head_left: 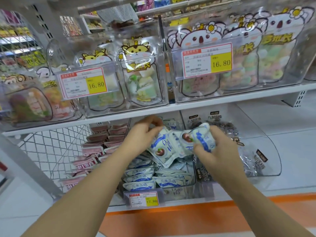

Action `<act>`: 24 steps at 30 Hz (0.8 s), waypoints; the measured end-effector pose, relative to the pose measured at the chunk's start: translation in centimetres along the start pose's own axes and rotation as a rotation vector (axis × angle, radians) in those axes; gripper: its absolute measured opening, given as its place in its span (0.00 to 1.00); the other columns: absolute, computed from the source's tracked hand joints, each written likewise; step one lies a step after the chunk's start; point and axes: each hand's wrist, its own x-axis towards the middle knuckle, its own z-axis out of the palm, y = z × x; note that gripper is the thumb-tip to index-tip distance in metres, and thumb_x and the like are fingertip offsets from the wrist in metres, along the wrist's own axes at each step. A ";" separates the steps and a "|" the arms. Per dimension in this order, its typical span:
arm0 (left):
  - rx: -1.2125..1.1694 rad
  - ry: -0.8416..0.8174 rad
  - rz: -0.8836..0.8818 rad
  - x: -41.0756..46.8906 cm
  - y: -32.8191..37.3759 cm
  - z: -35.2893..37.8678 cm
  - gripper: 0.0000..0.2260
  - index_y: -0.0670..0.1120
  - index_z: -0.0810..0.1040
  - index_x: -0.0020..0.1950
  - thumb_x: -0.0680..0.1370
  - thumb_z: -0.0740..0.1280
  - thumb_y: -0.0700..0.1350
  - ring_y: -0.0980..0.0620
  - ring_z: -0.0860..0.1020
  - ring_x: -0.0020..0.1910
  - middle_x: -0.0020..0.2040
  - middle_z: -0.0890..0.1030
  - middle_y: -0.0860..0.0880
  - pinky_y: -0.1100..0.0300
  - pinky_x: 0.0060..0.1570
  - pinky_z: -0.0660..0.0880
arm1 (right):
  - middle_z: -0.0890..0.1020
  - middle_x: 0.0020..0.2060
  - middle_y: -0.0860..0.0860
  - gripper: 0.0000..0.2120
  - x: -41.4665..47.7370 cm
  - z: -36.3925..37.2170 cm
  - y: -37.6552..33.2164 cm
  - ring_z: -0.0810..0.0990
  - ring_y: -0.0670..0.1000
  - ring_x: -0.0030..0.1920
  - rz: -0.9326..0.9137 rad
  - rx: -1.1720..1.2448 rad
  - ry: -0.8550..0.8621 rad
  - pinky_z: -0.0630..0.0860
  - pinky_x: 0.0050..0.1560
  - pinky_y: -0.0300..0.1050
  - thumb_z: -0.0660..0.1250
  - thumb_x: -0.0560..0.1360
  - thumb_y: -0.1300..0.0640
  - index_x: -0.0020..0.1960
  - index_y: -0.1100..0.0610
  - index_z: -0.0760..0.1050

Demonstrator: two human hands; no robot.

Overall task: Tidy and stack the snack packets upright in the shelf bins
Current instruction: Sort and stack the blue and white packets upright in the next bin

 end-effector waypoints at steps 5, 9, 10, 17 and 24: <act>-0.097 -0.192 -0.039 0.8 0.3 0.2 0.04 0.50 0.76 0.46 0.77 0.67 0.41 0.59 0.75 0.40 0.42 0.77 0.56 0.75 0.41 0.70 | 0.80 0.38 0.40 0.12 -0.6 1.1 -0.7 0.73 0.43 0.36 -0.334 -0.482 -0.301 0.68 0.45 0.47 0.70 0.67 0.54 0.49 0.44 0.78; -0.151 -0.324 -0.066 0.8 0.4 2.3 0.06 0.50 0.78 0.42 0.74 0.70 0.39 0.60 0.75 0.37 0.38 0.78 0.53 0.69 0.43 0.74 | 0.81 0.47 0.41 0.14 -0.3 1.3 -0.4 0.72 0.42 0.46 -0.263 -0.452 -0.347 0.63 0.57 0.45 0.73 0.70 0.54 0.55 0.48 0.78; -0.154 -0.353 -0.068 0.8 0.4 2.8 0.06 0.49 0.78 0.41 0.74 0.70 0.39 0.61 0.75 0.35 0.37 0.78 0.53 0.69 0.40 0.74 | 0.82 0.46 0.42 0.13 -0.2 1.3 -0.2 0.74 0.43 0.46 -0.271 -0.468 -0.314 0.63 0.56 0.46 0.74 0.69 0.53 0.53 0.49 0.79; -0.181 -0.482 -0.125 0.5 -0.2 3.3 0.06 0.53 0.79 0.44 0.75 0.69 0.41 0.55 0.76 0.37 0.40 0.81 0.54 0.63 0.40 0.72 | 0.81 0.47 0.48 0.27 -0.1 2.3 1.5 0.78 0.55 0.50 -0.347 -0.619 -0.205 0.70 0.54 0.52 0.81 0.58 0.54 0.55 0.52 0.78; 0.269 -0.485 -0.006 -1.3 -2.4 0.7 0.11 0.51 0.79 0.59 0.79 0.65 0.44 0.67 0.77 0.42 0.52 0.82 0.56 0.81 0.41 0.68 | 0.84 0.42 0.44 0.18 0.3 3.4 1.8 0.79 0.58 0.55 -0.360 -0.737 -0.272 0.62 0.63 0.66 0.80 0.59 0.48 0.48 0.48 0.82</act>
